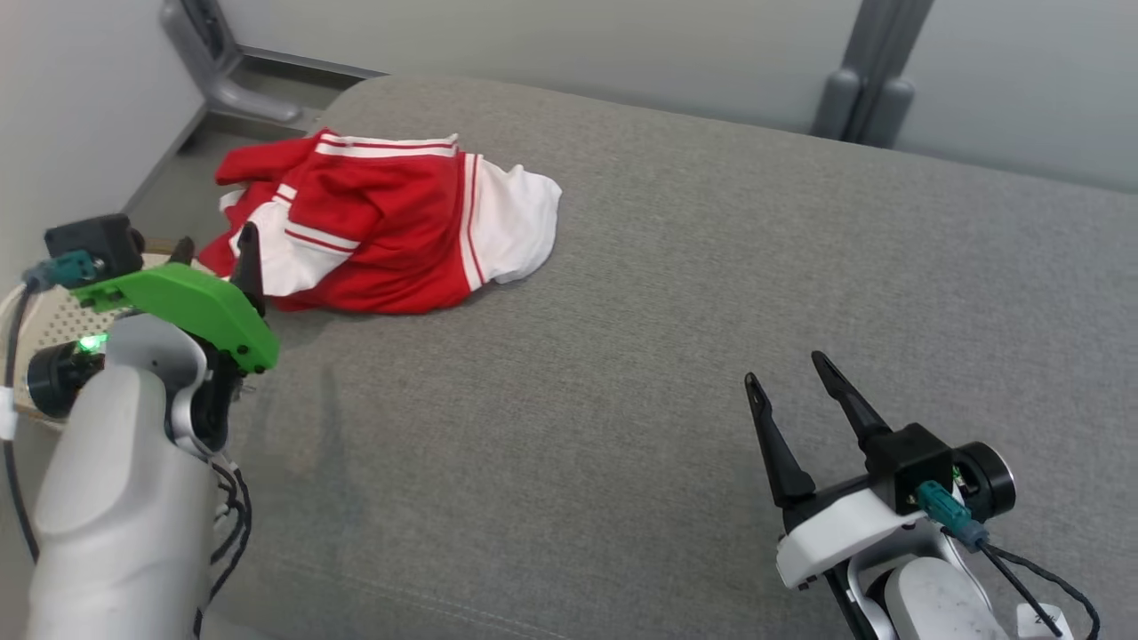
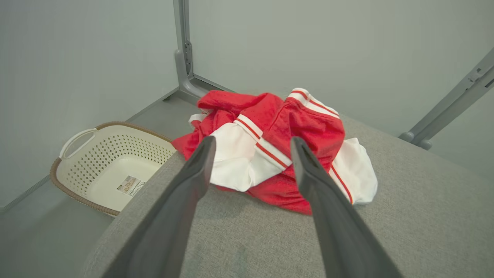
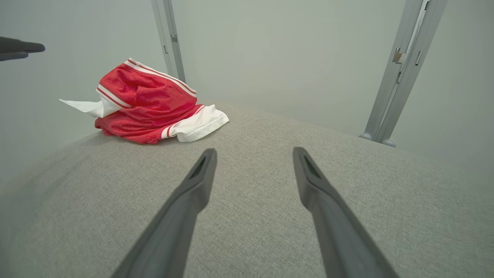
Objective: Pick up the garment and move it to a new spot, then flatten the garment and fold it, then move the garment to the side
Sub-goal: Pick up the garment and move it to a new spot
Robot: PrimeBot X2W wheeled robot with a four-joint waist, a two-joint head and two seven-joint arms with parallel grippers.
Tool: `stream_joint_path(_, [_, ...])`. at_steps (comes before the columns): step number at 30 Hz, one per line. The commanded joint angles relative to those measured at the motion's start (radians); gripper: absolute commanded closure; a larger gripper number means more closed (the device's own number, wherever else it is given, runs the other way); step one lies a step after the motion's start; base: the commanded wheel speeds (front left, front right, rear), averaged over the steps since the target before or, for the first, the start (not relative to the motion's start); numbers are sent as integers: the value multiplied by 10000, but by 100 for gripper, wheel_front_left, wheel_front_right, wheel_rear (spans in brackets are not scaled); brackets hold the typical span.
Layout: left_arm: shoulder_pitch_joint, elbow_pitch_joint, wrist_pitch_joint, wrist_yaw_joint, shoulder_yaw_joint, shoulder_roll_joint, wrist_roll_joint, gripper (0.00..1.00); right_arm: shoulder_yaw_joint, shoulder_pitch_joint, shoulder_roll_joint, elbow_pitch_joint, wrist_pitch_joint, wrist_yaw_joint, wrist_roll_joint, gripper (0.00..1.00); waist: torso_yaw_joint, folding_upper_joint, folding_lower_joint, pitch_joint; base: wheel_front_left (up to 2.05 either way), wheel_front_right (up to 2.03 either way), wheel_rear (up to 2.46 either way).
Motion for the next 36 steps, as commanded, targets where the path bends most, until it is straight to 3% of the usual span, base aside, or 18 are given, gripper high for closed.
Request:
stream_joint_path(1, [-356, 236, 64, -115, 68, 84, -129, 0, -2, -186, -52, -124, 75, -4, -121, 0, -1041, 0, 0, 876, 0, 0, 0])
stream_joint_path(8, [-1340, 1434, 337, -329, 416, 777, -531, 0, 326, -304, -43, -631, 445, -4, -498, 0, -2075, 0, 0, 1590, 0, 0, 0])
stream_joint_path(16, [-1676, 2263, 284, -198, 513, 1644, -381, 0, 529, -194, -77, -1186, 764, -5, -712, 0, -2951, 0, 0, 2211, 0, 0, 0])
stream_joint_path(22, [-1758, 2835, 413, 5, 556, 1705, -519, 0, 468, -46, -143, -1306, 831, -5, -580, 0, -3082, 0, 0, 2220, 0, 0, 0])
stream_joint_path(23, [-1781, 2919, 404, 107, 525, 1739, -441, 100, 474, -75, -140, -1277, 812, -5, -544, 0, -3069, 0, 0, 2181, 0, 0, 0])
stream_joint_path(28, [-2119, 2843, 354, 63, 529, 1917, -476, 100, 512, -184, -109, -1100, 623, -5, -406, 0, -2911, 0, 0, 1836, 0, 0, 0])
stream_joint_path(36, [-3365, 1381, 235, -277, -88, 2575, 108, 100, 495, -232, -40, -470, 103, -5, 149, 0, -2718, 0, 0, 593, 0, 0, 0])
